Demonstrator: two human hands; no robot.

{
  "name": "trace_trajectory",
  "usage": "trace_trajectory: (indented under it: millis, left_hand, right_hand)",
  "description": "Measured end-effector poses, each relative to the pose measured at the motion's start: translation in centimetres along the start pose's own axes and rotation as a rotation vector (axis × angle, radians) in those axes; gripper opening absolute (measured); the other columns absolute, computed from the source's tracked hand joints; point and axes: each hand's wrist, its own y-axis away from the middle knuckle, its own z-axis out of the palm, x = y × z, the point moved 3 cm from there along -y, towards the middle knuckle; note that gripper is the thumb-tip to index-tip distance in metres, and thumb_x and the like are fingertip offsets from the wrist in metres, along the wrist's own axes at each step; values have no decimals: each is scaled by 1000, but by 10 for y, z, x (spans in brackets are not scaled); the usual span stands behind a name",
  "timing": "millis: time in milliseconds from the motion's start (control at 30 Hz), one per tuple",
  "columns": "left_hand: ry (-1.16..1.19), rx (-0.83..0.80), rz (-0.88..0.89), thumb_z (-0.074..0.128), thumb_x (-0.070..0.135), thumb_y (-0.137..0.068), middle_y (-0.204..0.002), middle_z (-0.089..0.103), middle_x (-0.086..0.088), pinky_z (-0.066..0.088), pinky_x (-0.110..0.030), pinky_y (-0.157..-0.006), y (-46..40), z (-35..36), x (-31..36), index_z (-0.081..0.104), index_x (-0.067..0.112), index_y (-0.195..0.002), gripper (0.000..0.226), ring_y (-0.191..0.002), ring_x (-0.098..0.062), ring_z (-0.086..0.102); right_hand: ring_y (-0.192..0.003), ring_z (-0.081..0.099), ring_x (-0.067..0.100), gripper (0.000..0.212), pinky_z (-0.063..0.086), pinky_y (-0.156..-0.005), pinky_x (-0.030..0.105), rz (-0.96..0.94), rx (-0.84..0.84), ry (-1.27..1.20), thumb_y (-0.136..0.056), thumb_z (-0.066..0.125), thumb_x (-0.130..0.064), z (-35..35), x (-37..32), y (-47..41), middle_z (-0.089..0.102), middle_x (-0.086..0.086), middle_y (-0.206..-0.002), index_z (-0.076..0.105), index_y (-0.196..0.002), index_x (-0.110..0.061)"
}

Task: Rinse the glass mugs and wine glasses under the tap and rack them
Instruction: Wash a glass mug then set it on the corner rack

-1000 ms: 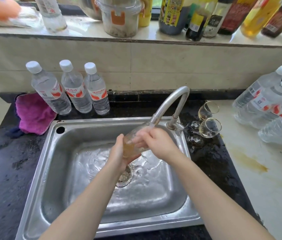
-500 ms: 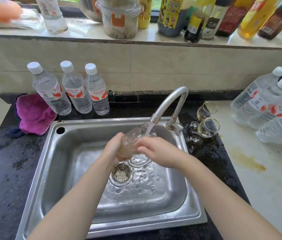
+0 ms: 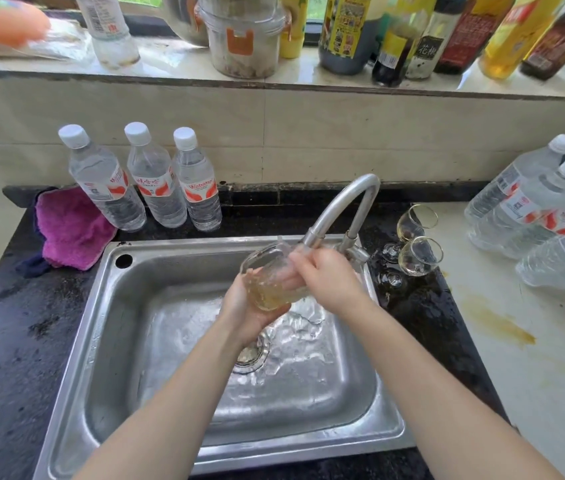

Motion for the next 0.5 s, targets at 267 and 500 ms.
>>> trace_trajectory:
  millis: [267, 500]
  left_hand:
    - [-87, 113, -25, 36, 28, -98, -82, 66, -12, 55, -31, -56, 2, -2, -3, 63, 6, -92, 36, -65, -20, 63]
    - [-252, 61, -73, 39, 29, -98, -71, 69, -9, 54, -26, -45, 4, -8, 7, 64, 4, -91, 36, -56, -19, 66]
  right_hand:
    - [-89, 69, 22, 22, 55, -81, 46, -17, -65, 79, -94, 49, -28, 3, 4, 4, 71, 3, -96, 65, -95, -13]
    - [-109, 61, 11, 26, 47, -96, 28, -144, -316, 324, -96, 49, -18, 7, -2, 17, 66, -3, -118, 61, -120, -17]
